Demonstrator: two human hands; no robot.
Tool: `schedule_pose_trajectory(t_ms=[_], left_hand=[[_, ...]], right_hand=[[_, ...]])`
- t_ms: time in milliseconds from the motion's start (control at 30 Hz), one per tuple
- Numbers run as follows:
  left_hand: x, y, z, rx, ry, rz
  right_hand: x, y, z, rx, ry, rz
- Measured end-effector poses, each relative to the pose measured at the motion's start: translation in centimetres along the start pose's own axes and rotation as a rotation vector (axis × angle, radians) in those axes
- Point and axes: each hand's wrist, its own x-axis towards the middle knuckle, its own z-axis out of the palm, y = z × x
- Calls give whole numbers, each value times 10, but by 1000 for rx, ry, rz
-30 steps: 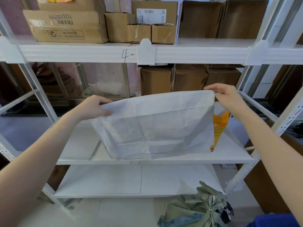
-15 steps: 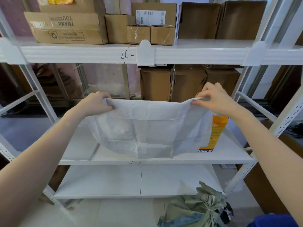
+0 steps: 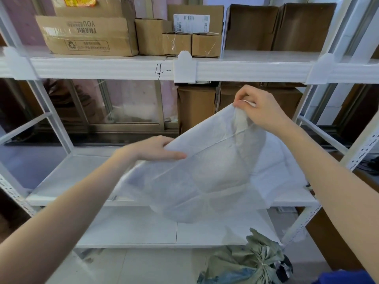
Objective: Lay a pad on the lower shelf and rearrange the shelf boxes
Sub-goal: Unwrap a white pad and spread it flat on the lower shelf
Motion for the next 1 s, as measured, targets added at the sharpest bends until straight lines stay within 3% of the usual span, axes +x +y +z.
schedule_pose_trajectory(t_ms=[200, 400, 700, 867, 1000], left_hand=[[7, 22, 17, -257, 103, 25], [9, 32, 5, -310, 101, 84], [6, 28, -5, -616, 170, 101], [0, 27, -20, -555, 386, 274], [-6, 25, -34, -425, 457, 385]], right_hand=[[13, 1, 2, -113, 84, -19], [6, 13, 9, -265, 156, -12], [-26, 6, 44, -507, 271, -212], [-55, 24, 67, -285, 42, 6], [-80, 29, 90, -18, -249, 334]])
